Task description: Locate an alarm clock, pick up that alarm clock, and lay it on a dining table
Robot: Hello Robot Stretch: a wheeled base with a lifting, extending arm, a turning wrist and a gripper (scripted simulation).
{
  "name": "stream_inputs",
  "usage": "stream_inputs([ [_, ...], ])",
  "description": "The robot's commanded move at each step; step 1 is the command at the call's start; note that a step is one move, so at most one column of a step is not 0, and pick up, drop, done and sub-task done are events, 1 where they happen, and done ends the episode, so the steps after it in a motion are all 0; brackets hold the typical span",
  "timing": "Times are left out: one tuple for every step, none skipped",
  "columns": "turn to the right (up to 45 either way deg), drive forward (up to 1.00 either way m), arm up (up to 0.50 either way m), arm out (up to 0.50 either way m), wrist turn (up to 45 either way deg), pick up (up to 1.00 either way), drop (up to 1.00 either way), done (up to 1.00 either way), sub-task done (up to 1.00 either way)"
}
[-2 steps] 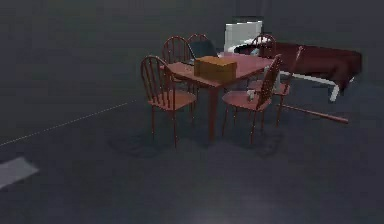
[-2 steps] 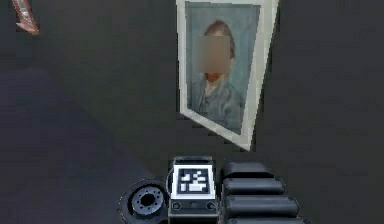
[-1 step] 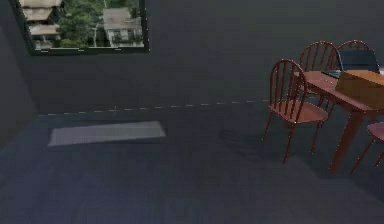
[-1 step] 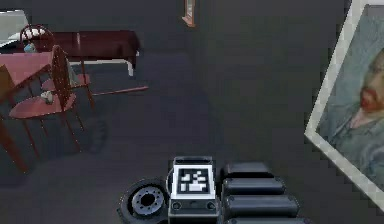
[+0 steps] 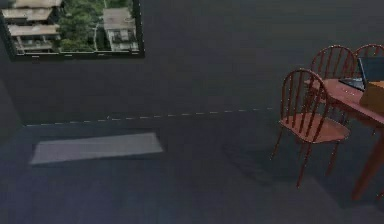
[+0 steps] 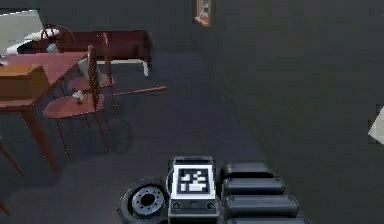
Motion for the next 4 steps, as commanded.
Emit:
stream_inputs([
  [45.0, 0.0, 0.0, 0.0, 0.0, 0.0, 0.0, 0.0, 0.0],
  [18.0, 0.0, 0.0, 0.0, 0.0, 0.0, 0.0, 0.0, 0.0],
  [3.0, 0.0, 0.0, 0.0, 0.0, 0.0, 0.0, 0.0, 0.0],
  [0.0, 1.0, 0.0, 0.0, 0.0, 0.0, 0.0, 0.0, 0.0],
])
